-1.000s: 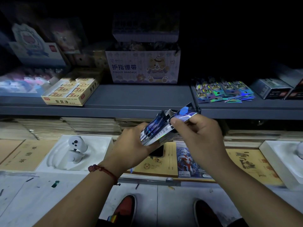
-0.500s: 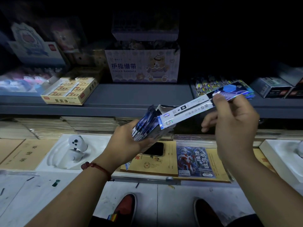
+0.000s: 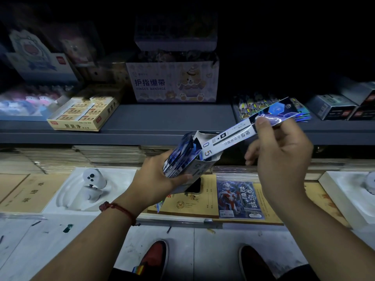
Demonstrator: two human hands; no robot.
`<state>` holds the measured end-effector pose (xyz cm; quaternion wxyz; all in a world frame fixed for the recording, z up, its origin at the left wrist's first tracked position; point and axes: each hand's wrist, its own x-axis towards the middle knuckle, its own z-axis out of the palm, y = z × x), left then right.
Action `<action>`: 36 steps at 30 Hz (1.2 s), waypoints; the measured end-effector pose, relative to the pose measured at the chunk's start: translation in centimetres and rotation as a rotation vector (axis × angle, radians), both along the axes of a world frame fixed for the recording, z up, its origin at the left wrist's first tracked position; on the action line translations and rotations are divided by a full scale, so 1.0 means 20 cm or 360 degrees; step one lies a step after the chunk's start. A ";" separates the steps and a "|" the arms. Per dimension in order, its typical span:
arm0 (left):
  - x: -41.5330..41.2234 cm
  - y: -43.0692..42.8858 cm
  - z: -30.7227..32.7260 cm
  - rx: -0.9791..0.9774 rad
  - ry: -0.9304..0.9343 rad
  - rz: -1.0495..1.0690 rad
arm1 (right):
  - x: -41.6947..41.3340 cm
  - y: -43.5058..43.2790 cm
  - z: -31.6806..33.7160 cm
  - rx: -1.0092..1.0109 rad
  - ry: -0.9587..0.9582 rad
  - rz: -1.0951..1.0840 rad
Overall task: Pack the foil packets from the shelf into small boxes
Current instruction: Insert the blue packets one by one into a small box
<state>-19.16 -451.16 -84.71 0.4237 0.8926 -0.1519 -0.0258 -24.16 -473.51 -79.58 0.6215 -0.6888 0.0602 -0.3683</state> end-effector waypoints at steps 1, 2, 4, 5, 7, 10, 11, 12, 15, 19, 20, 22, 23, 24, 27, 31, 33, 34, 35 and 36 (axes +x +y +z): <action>0.00 0.00 0.00 -0.0002 0.0001 -0.0004 | 0.00 0.01 0.00 -0.0032 0.0009 0.0009; 0.00 0.00 0.00 0.0004 0.0002 -0.0004 | 0.00 0.01 -0.01 -0.0079 0.0020 0.0017; 0.00 0.00 0.00 0.0020 0.0000 -0.0001 | 0.00 0.02 -0.03 -0.0248 0.0086 0.0069; 0.00 0.00 0.00 0.0023 -0.0001 -0.0001 | 0.01 0.02 -0.04 -0.0366 0.0154 0.0118; -0.01 0.00 0.01 0.0018 -0.0004 -0.0012 | 0.03 0.02 -0.08 -0.0523 0.0369 0.0213; -0.01 0.00 0.01 0.0018 -0.0005 -0.0042 | 0.05 0.03 -0.10 -0.0488 0.0498 0.0315; -0.01 0.00 0.01 0.0026 -0.0005 -0.0049 | 0.05 0.04 -0.11 -0.0495 0.0504 0.0325; -0.01 0.00 0.01 0.0035 -0.0005 -0.0053 | 0.05 0.03 -0.11 -0.0512 0.0517 0.0320; 0.00 0.00 0.01 0.0071 -0.0011 -0.0070 | 0.06 0.03 -0.14 -0.0563 0.0632 0.0324; 0.00 -0.01 0.01 0.0121 -0.0064 -0.0121 | 0.07 0.05 -0.13 -0.0527 0.0838 0.0452; 0.00 -0.01 0.01 0.0136 -0.0079 -0.0139 | 0.06 0.05 -0.13 -0.0488 0.0874 0.0507; 0.00 -0.01 0.00 0.0183 -0.0122 -0.0177 | 0.06 0.05 -0.13 -0.0425 0.0929 0.0577; 0.00 0.00 -0.01 0.0204 -0.0139 -0.0190 | 0.06 0.05 -0.13 -0.0421 0.0950 0.0586; 0.00 0.00 -0.01 0.0222 -0.0151 -0.0201 | 0.06 0.04 -0.13 -0.0422 0.0968 0.0585; 0.00 0.00 -0.02 0.0261 -0.0170 -0.0231 | 0.06 0.04 -0.12 -0.0364 0.0968 0.0596; 0.00 -0.01 -0.02 0.0227 -0.0158 -0.0199 | 0.07 0.02 -0.13 -0.0290 0.0886 0.0609; 0.01 0.00 -0.02 0.0231 -0.0152 -0.0191 | 0.06 0.02 -0.12 -0.0280 0.0875 0.0628; 0.01 -0.01 -0.02 0.0244 -0.0152 -0.0194 | 0.06 0.02 -0.12 -0.0288 0.0871 0.0633; 0.01 -0.01 -0.02 0.0254 -0.0152 -0.0195 | 0.06 0.02 -0.12 -0.0314 0.0864 0.0627; 0.01 -0.01 -0.02 0.0259 -0.0147 -0.0192 | 0.06 0.03 -0.12 -0.0381 0.0848 0.0592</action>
